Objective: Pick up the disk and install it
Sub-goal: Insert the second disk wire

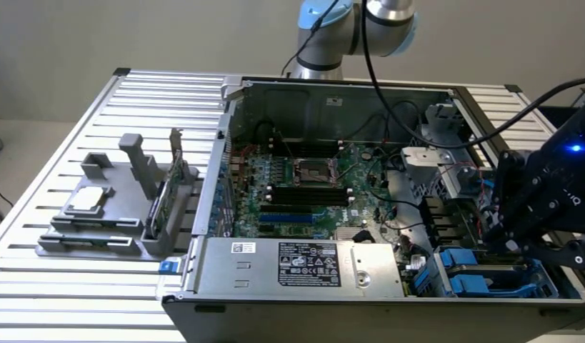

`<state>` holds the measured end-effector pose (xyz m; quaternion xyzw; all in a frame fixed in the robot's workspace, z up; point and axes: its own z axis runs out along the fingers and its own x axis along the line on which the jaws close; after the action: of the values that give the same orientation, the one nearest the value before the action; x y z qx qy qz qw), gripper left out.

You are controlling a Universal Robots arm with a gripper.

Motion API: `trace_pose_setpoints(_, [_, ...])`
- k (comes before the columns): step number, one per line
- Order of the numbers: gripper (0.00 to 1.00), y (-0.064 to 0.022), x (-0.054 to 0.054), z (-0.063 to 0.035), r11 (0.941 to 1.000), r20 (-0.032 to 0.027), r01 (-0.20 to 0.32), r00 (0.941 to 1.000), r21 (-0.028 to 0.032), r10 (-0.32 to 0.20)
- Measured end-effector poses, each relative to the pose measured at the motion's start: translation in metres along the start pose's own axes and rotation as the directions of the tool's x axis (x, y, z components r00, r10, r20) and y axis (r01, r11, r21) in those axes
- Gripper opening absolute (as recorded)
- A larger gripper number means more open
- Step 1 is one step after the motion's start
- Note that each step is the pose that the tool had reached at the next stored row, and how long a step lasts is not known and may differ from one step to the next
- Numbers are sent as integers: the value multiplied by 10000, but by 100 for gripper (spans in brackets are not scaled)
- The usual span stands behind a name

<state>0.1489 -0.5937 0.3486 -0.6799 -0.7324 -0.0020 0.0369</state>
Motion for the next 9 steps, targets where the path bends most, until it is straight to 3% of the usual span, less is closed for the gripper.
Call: trace_pose_setpoints(9, [16, 0, -13, 27, 10000, -40, 3, 10000, -30, -3])
